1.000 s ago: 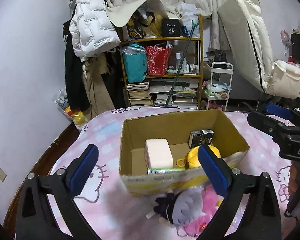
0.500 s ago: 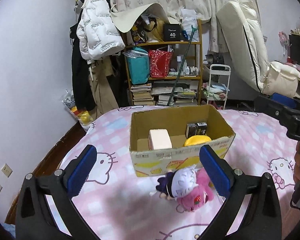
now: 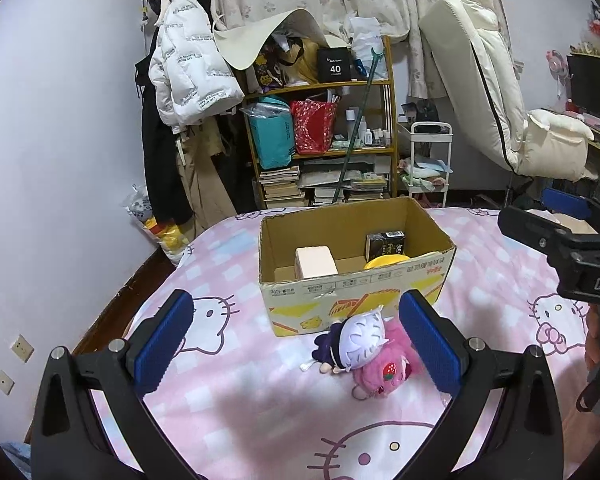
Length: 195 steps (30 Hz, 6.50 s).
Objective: Organize soft objects
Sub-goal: 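Withdraw both open tools from the box toward the remaining plush toys, then grasp white-haired doll with left tool while right tool grasps white penguin plush, then lift both held plushes and carry them over the cardboard box, then lower doll and penguin into the box and open both tools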
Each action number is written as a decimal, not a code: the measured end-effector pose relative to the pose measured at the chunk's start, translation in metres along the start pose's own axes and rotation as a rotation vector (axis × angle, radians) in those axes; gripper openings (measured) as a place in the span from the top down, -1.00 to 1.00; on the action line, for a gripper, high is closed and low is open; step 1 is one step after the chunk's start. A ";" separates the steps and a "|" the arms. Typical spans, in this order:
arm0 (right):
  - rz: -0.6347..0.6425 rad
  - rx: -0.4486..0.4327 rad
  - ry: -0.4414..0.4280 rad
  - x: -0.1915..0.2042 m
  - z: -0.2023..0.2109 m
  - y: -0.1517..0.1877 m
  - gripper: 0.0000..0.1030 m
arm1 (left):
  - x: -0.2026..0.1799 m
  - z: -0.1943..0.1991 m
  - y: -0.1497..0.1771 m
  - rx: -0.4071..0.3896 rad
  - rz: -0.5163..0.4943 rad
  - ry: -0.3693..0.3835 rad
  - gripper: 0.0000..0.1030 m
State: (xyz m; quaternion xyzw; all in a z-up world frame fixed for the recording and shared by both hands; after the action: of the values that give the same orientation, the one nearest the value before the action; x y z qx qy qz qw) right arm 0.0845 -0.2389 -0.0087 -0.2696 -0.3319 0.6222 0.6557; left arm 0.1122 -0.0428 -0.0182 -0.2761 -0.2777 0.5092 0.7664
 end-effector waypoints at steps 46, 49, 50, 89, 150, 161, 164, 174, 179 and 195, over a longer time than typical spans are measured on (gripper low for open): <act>-0.104 0.187 -0.033 -0.038 -0.098 0.022 -1.00 | -0.037 -0.098 0.012 0.228 -0.002 0.035 -0.97; -0.095 0.239 -0.038 -0.036 -0.114 0.031 -1.00 | -0.040 -0.114 0.014 0.268 -0.006 0.039 -0.97; -0.095 0.254 -0.037 -0.037 -0.119 0.033 -1.00 | -0.041 -0.120 0.016 0.285 -0.012 0.040 -0.97; -0.040 0.608 -0.147 -0.009 -0.205 0.103 0.20 | -0.056 -0.172 0.043 0.432 -0.035 0.170 -0.06; 0.012 -0.041 -0.039 -0.009 -0.009 -0.035 0.28 | 0.021 0.060 -0.053 -0.180 0.097 -0.009 -0.02; 0.005 -0.081 -0.038 -0.018 -0.016 -0.067 0.28 | 0.015 0.052 -0.104 -0.234 0.067 -0.016 -0.02; 0.004 -0.090 -0.034 -0.020 -0.021 -0.075 0.28 | 0.013 0.041 -0.116 -0.245 0.059 -0.022 -0.02; 0.012 -0.100 -0.031 -0.023 -0.040 -0.087 0.28 | 0.008 -0.006 -0.137 -0.241 0.068 0.008 -0.02; 0.027 -0.073 -0.041 -0.015 -0.062 -0.084 0.28 | 0.007 -0.034 -0.132 -0.212 0.089 0.022 -0.03; 0.055 0.021 -0.101 0.006 -0.127 -0.056 0.27 | 0.012 -0.101 -0.109 -0.057 0.126 0.077 -0.03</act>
State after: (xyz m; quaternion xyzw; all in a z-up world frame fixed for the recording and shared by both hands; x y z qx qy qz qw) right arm 0.2176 -0.2302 -0.0459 -0.2401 -0.3506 0.6564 0.6234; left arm 0.2558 -0.0812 -0.0092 -0.3340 -0.2444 0.5375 0.7347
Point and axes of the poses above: each gripper's, at about its wrist camera, not at the fingertips, and z roughly against the way its jaws point, x to its left, y to its underside, the point moved 8 cm from there along -z, roughly the way its jaws point, and after that the axes turned 14 degrees about x, right-handed, at the moved point
